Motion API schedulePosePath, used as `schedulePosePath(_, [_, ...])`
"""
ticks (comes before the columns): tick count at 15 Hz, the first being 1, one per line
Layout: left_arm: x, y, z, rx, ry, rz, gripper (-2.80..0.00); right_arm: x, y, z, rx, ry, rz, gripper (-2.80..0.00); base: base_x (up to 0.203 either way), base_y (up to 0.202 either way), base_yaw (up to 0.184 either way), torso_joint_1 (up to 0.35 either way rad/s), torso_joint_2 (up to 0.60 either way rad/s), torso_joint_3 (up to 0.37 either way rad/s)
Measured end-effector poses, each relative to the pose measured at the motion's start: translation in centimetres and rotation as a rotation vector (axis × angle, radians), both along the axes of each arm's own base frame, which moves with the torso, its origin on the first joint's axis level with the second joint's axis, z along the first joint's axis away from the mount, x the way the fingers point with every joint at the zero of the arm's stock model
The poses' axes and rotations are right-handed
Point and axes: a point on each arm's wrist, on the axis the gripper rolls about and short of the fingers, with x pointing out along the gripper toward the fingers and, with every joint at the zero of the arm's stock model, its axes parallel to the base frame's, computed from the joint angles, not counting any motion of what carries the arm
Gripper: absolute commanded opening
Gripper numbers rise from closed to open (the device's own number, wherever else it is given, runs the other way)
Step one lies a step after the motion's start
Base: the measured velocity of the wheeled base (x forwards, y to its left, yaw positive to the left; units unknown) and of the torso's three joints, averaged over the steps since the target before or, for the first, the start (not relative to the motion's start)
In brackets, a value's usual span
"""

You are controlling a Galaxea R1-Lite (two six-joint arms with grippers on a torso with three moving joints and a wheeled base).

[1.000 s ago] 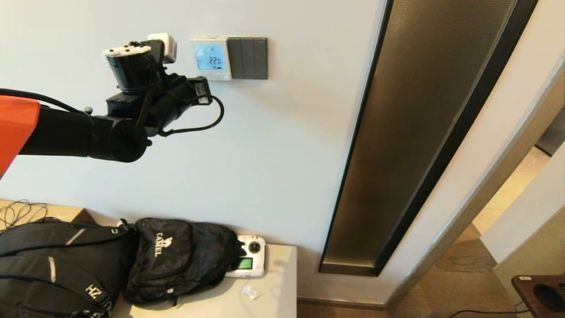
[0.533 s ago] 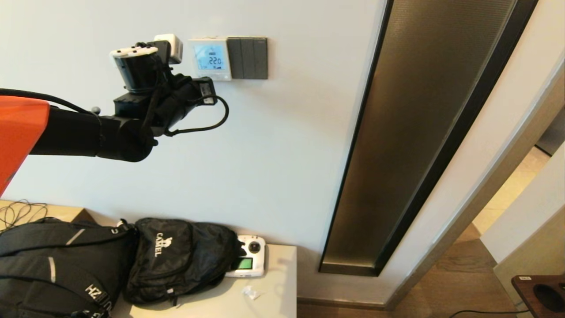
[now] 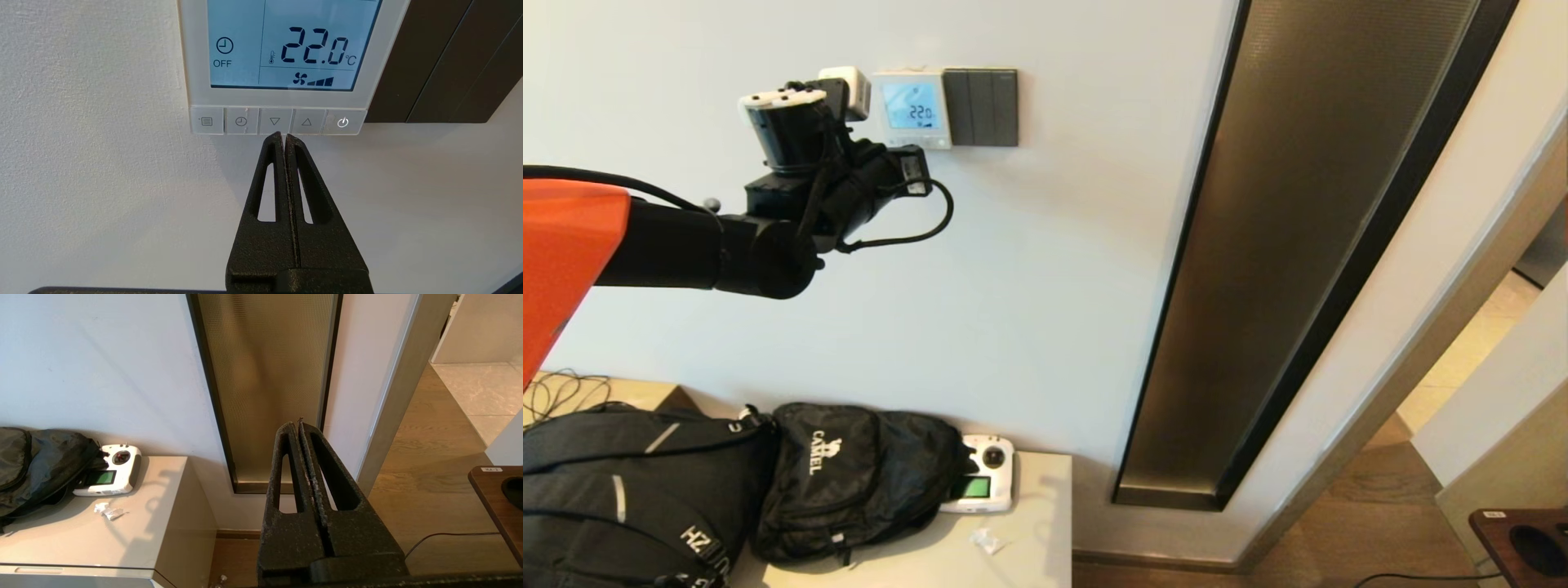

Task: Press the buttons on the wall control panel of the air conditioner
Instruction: Press the temperature increase button

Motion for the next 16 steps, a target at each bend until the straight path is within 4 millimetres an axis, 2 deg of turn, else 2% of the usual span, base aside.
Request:
schedulePosePath(10, [1.3,-0.4,-0.1,0.002,0.010,0.000,-2.80,0.0,0.0,0.0,0.000,0.000,0.000,-2.80,0.000,0.000,0.000,0.000,0.00,0.000])
schedulePosePath(13, [0.6,-0.2,0.4,-0.001,0.003,0.002,-2.80,0.0,0.0,0.0,0.000,0.000,0.000,-2.80,0.000,0.000,0.000,0.000,0.00,0.000])
schedulePosePath(16, [-1.6,0.5,1.4,-0.003,-0.003,0.002,-2.80,0.0,0.0,0.0,0.000,0.000,0.000,-2.80,0.000,0.000,0.000,0.000,0.00,0.000])
